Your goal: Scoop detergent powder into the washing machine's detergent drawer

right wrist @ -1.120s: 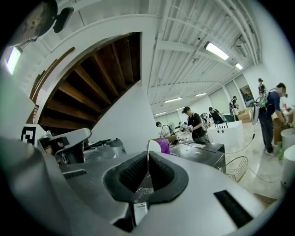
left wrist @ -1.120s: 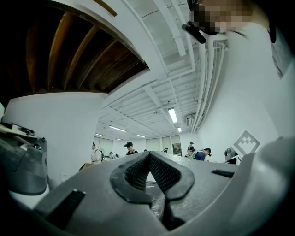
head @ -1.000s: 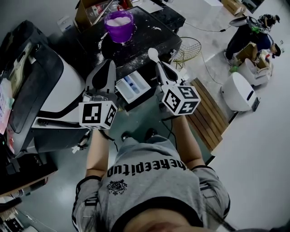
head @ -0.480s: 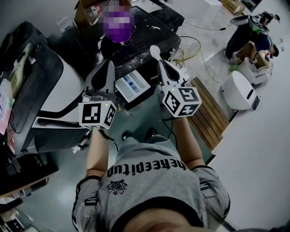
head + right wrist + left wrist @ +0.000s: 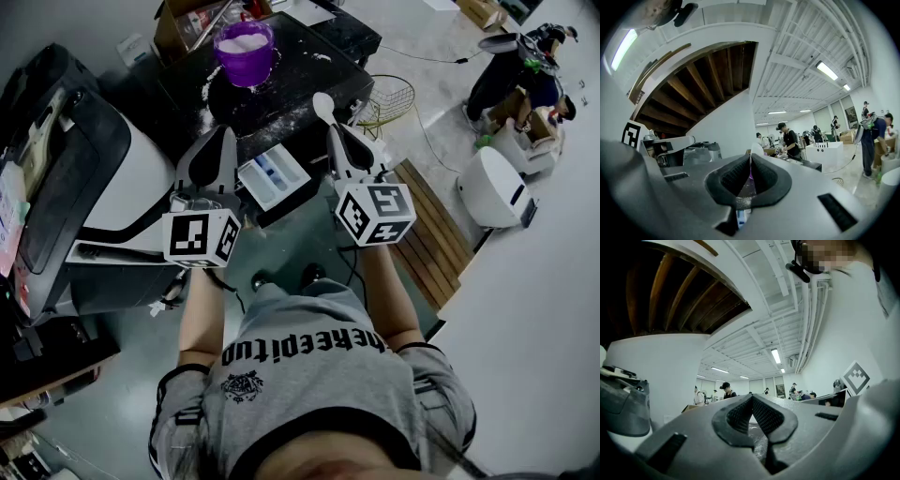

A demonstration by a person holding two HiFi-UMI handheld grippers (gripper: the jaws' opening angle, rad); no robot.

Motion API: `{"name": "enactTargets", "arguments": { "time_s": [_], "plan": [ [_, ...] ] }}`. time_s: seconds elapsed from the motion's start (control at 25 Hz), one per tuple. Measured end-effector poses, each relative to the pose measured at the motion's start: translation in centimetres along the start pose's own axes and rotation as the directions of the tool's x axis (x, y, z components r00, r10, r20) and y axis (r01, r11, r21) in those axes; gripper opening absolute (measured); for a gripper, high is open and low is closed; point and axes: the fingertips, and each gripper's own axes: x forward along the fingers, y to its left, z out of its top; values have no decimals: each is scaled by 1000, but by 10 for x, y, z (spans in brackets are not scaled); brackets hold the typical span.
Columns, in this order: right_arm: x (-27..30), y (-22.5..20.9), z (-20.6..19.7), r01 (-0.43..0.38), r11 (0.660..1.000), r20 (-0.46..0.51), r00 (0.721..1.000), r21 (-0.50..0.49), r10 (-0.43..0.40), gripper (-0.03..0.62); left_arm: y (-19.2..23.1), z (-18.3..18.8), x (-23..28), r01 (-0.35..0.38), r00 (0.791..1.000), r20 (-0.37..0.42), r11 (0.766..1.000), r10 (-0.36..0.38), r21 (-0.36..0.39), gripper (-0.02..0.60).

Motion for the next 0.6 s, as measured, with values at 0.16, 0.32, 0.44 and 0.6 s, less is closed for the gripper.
{"name": "enactTargets", "arguments": {
  "time_s": [0.16,0.32,0.44,0.6],
  "plan": [
    [-2,1,2,6,1000,6,1000,-23,-5,6,1,-1,-1,-4,1000,-1,1000,4,-3,3],
    [-4,2,3,10,999,11,1000,-42,-9,6,0,-2,-2,-4,1000,-5,1000,4,2,3],
    [-5,1,4,14,999,16,1000,-52,-14,6,-1,-2,-1,-5,1000,-6,1000,5,2,3],
    [-5,1,5,22,998,19,1000,-64,-21,6,0,-2,0,-2,1000,-5,1000,2,0,3]
  ]
}}
